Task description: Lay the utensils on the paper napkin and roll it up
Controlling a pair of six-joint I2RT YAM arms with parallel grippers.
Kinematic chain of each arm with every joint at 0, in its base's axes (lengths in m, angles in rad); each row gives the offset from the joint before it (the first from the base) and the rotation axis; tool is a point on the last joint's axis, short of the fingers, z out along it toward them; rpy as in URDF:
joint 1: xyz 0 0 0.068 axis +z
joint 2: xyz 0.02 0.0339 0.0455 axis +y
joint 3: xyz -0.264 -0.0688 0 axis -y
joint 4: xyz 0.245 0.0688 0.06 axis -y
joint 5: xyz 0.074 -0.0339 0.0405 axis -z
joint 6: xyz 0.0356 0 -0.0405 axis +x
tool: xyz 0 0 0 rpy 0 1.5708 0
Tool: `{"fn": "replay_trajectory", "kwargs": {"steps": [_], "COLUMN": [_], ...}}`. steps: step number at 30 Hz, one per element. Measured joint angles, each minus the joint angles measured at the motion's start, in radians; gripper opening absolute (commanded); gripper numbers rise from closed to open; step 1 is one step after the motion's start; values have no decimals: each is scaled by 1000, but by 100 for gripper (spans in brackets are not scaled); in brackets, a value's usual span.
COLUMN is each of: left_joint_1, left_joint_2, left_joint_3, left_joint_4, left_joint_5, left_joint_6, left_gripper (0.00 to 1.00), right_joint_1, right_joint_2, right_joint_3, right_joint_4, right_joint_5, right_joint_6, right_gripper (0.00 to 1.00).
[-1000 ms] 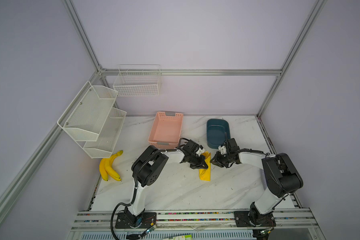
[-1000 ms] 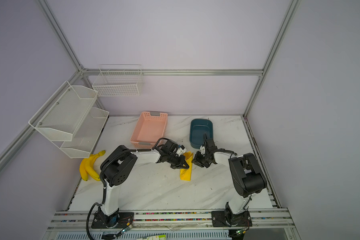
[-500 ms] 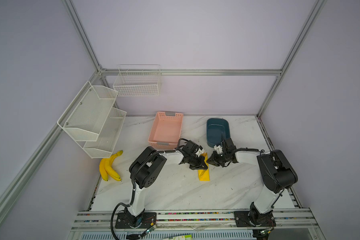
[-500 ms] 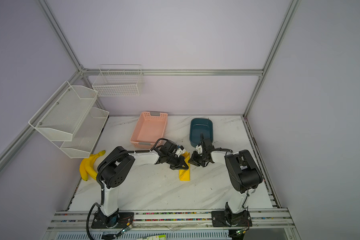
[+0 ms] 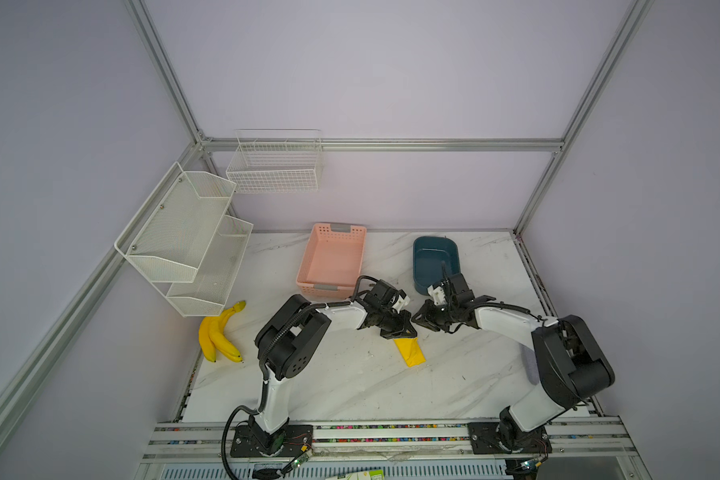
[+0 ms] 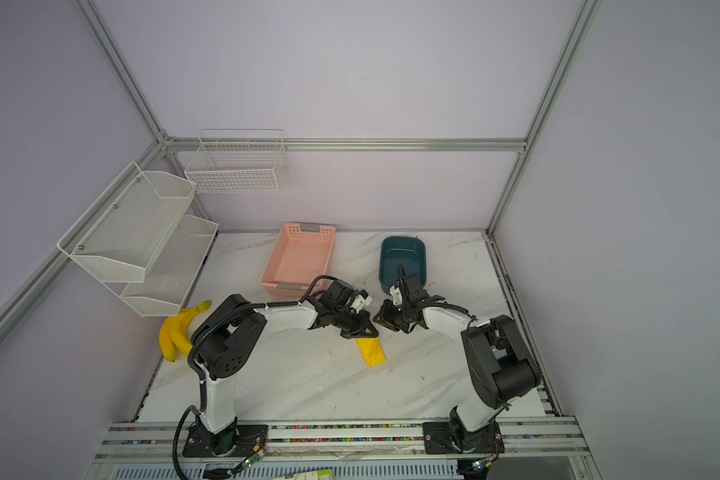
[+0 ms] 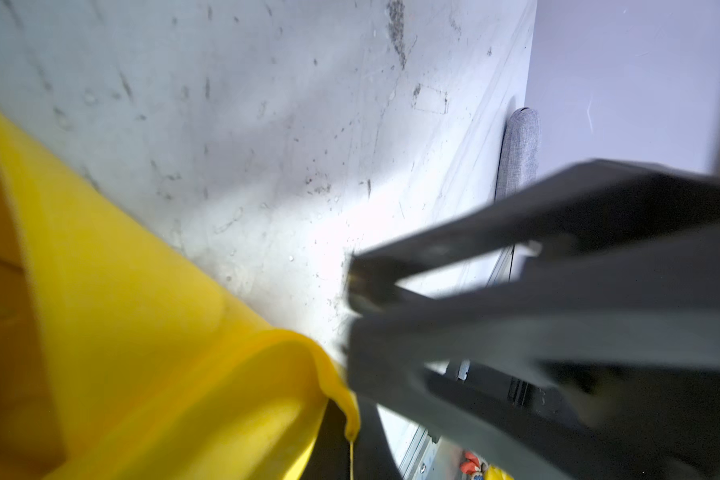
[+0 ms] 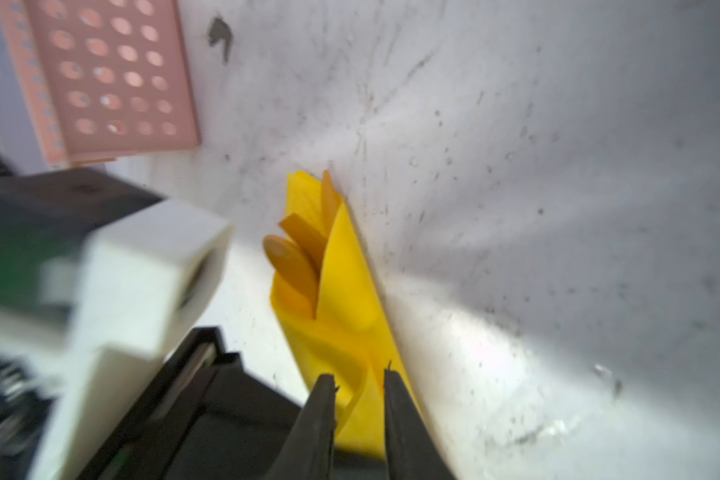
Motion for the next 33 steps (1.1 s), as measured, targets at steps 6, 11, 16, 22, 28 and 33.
{"fn": "replay_trajectory", "kwargs": {"steps": [6, 11, 16, 22, 28, 33], "left_joint_1": [0, 0, 1, 1, 1, 1], "left_joint_2": [2, 2, 2, 2, 3, 3], "left_joint_3": [-10, -13, -14, -14, -14, -14], "left_joint_4": [15, 27, 37, 37, 38, 37], "left_joint_5": [-7, -10, -11, -13, -15, -15], "left_joint_6": [-5, -9, -9, -11, -18, -19], "left_gripper": [0, 0, 0, 0, 0, 0], "right_joint_1": [0, 2, 11, 21, 22, 23], "right_joint_2": [-255, -400, -374, -315, -250, -206], "right_joint_3": [-165, -366, -488, -506, -505, -505], "right_joint_4": [-8, 51, 169, 262, 299, 330], "right_joint_5": [17, -55, -167, -225, -236, -241], "right_joint_6": [97, 225, 312, 337, 333, 333], "right_gripper": [16, 13, 13, 13, 11, 10]}}
